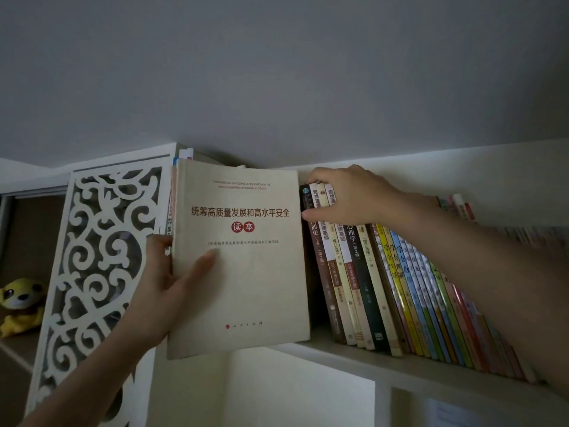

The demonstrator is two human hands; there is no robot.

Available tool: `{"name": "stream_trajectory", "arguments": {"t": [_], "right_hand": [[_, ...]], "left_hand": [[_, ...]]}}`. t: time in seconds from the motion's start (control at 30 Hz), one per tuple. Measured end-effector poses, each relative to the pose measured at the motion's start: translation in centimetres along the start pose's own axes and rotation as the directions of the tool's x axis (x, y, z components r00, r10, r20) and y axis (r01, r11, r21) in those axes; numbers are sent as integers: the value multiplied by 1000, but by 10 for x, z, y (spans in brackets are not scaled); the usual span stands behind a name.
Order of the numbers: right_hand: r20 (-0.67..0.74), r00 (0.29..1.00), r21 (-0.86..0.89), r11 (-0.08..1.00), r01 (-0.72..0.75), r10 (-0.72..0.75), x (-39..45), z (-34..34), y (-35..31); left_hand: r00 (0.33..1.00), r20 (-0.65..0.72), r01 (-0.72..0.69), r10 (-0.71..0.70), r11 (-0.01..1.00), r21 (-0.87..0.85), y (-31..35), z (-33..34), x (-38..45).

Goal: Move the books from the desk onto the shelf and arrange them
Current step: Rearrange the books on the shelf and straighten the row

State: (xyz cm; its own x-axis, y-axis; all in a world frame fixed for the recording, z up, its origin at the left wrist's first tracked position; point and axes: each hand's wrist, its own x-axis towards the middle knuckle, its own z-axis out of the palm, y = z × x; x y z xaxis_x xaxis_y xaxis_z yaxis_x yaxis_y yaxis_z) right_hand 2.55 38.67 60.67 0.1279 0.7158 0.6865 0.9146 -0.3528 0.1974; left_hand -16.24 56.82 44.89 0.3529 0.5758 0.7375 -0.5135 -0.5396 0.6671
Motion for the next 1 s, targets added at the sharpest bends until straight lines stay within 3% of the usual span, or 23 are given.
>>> {"name": "stream_trajectory", "arguments": {"t": [0.1, 0.23, 0.37, 0.7, 0.9, 1.0], "right_hand": [[-38, 999, -4, 1000, -30, 30, -5, 0, 3], [-87, 994, -19, 998, -68, 66, -16, -7, 9], [-118, 991, 17, 998, -61, 62, -24, -10, 14], [-75, 994, 50, 996, -80, 84, -23, -12, 18], [-29, 995, 79, 992, -97, 100, -25, -18, 15], [-74, 993, 23, 996, -89, 91, -26, -16, 12]], "left_hand": [[998, -60, 6, -8, 999, -45, 4, 1, -3], [989, -84, 107, -121, 982, -157, 8, 3, -1], [987, -28, 152, -161, 965, -216, 11, 15, 5], [960, 106, 271, -259, 954, -129, 6, 24, 26], [995, 53, 88, -90, 995, 40, 33, 15, 27], [1000, 16, -27, 25, 985, 169, 41, 18, 21]]}}
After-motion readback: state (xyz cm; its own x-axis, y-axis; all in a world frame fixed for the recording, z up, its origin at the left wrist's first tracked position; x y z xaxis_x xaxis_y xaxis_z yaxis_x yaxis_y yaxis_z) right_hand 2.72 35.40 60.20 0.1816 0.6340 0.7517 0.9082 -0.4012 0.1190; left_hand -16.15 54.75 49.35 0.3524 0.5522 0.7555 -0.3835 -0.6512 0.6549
